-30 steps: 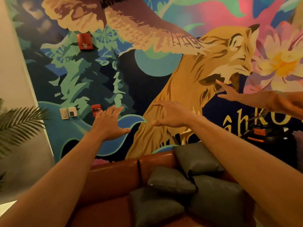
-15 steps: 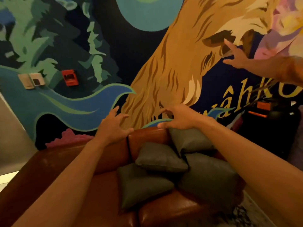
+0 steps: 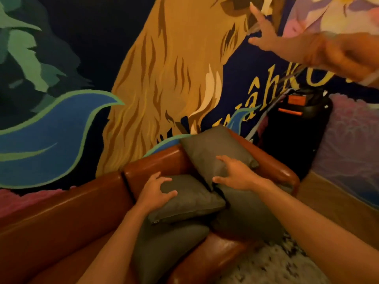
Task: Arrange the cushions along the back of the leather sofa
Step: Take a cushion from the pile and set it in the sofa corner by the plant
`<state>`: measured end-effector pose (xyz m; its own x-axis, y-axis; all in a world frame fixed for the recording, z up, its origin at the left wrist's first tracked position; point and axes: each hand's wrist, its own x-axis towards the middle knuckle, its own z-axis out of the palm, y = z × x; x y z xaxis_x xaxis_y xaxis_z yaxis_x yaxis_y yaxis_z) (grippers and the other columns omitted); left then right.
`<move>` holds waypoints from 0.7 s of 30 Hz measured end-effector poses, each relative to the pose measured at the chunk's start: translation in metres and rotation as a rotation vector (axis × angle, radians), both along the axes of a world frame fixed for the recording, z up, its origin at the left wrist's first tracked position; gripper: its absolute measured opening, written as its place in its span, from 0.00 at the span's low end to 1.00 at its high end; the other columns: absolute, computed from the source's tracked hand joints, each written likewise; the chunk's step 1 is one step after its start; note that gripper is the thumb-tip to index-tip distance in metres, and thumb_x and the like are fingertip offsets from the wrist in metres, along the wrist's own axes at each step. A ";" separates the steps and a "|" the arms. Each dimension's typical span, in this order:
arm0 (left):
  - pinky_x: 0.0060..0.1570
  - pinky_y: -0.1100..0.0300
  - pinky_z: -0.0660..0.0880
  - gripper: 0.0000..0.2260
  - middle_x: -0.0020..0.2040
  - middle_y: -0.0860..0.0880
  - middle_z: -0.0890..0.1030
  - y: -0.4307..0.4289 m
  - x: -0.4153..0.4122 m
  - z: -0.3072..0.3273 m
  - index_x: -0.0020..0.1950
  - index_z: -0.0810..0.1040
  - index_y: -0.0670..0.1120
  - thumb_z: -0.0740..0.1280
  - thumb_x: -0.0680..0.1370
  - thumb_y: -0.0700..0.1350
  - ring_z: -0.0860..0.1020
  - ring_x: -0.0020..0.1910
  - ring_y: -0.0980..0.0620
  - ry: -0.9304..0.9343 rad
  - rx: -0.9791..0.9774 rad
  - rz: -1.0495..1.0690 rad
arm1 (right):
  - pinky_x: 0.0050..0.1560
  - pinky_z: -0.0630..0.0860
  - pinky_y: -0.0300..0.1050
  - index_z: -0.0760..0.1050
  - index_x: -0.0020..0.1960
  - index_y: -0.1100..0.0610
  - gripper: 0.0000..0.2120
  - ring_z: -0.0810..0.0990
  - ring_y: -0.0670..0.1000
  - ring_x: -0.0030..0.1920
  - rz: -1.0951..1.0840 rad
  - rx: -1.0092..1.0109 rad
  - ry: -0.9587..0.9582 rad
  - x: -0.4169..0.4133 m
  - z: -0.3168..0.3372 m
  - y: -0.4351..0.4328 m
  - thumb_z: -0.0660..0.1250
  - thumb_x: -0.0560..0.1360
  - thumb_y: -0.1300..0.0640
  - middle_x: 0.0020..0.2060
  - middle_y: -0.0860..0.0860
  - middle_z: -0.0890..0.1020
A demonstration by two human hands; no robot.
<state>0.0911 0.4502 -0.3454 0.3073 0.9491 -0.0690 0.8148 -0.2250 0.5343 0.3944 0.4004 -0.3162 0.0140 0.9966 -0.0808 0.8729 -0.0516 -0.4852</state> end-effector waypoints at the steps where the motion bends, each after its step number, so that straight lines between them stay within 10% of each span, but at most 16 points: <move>1: 0.73 0.51 0.63 0.25 0.79 0.45 0.64 0.013 0.006 -0.007 0.69 0.77 0.54 0.76 0.73 0.56 0.64 0.77 0.47 0.010 -0.035 -0.030 | 0.74 0.71 0.53 0.57 0.85 0.53 0.46 0.70 0.58 0.78 -0.033 -0.019 0.017 0.001 -0.010 0.005 0.76 0.76 0.39 0.79 0.56 0.69; 10: 0.72 0.53 0.68 0.32 0.74 0.45 0.72 0.105 0.074 -0.077 0.74 0.72 0.48 0.74 0.74 0.59 0.71 0.72 0.47 0.001 -0.330 -0.118 | 0.75 0.71 0.53 0.59 0.85 0.54 0.46 0.69 0.57 0.78 -0.293 -0.171 0.143 0.064 -0.070 0.079 0.75 0.76 0.38 0.81 0.54 0.67; 21: 0.71 0.55 0.68 0.37 0.76 0.43 0.70 0.208 0.174 -0.153 0.78 0.64 0.44 0.70 0.76 0.63 0.71 0.73 0.46 -0.233 -0.660 0.277 | 0.77 0.70 0.54 0.58 0.86 0.54 0.49 0.70 0.59 0.78 -0.430 -0.362 0.302 0.200 -0.152 0.242 0.76 0.75 0.36 0.81 0.55 0.68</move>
